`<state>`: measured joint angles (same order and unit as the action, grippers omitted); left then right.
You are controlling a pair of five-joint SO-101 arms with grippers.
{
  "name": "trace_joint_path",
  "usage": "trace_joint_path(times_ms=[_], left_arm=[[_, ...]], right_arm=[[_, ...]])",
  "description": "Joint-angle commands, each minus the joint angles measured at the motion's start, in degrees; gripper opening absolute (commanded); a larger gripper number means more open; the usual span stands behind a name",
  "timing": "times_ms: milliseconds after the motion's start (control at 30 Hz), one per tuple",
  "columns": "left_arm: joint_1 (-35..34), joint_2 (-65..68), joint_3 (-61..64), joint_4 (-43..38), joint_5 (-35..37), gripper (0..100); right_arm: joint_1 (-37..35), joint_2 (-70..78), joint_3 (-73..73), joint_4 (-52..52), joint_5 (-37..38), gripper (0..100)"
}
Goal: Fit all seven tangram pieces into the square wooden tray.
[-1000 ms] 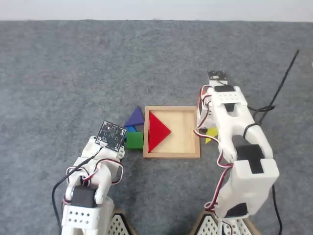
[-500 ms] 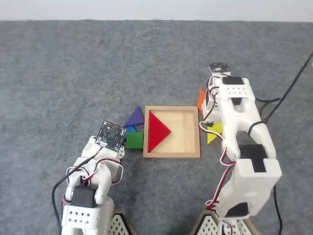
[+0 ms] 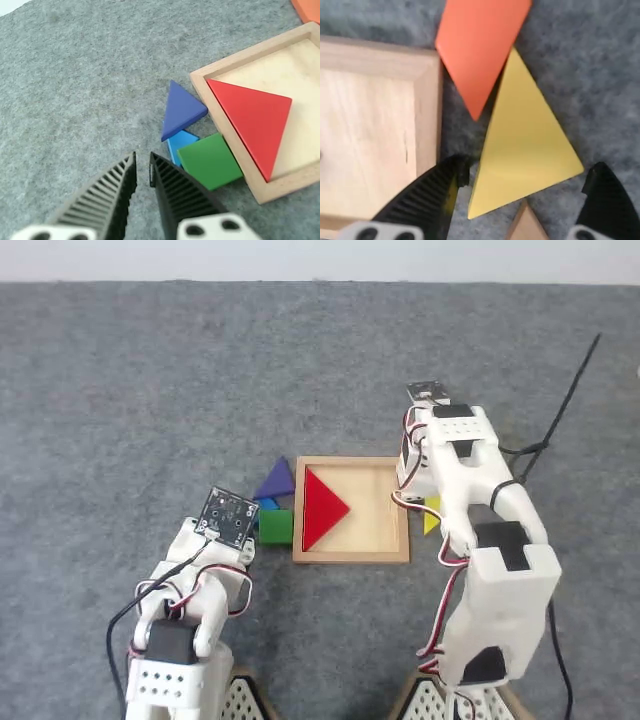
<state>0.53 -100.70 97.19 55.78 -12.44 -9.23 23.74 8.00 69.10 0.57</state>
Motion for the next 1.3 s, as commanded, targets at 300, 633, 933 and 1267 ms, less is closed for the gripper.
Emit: trace_joint_path(times_ms=[300,633,933,1267], left_arm=[[-0.2,-0.8,-0.5,0.4,0.4,5],[-0.2,-0.8,-0.5,0.4,0.4,5],[-0.2,-0.8,-0.5,0.4,0.4,5],[-0.2,-0.8,-0.5,0.4,0.4,5]], right_arm=[[0.1,0.4,-2.6,-2.5,-1.1,29.6],[0.3,-3.6,-2.4,-2.1,-3.1,23.3],[0.3,-10.5,1.7,-2.3,-3.3,25.9],[0.8,-14.7,3.3,-2.9,1.7,30.9]])
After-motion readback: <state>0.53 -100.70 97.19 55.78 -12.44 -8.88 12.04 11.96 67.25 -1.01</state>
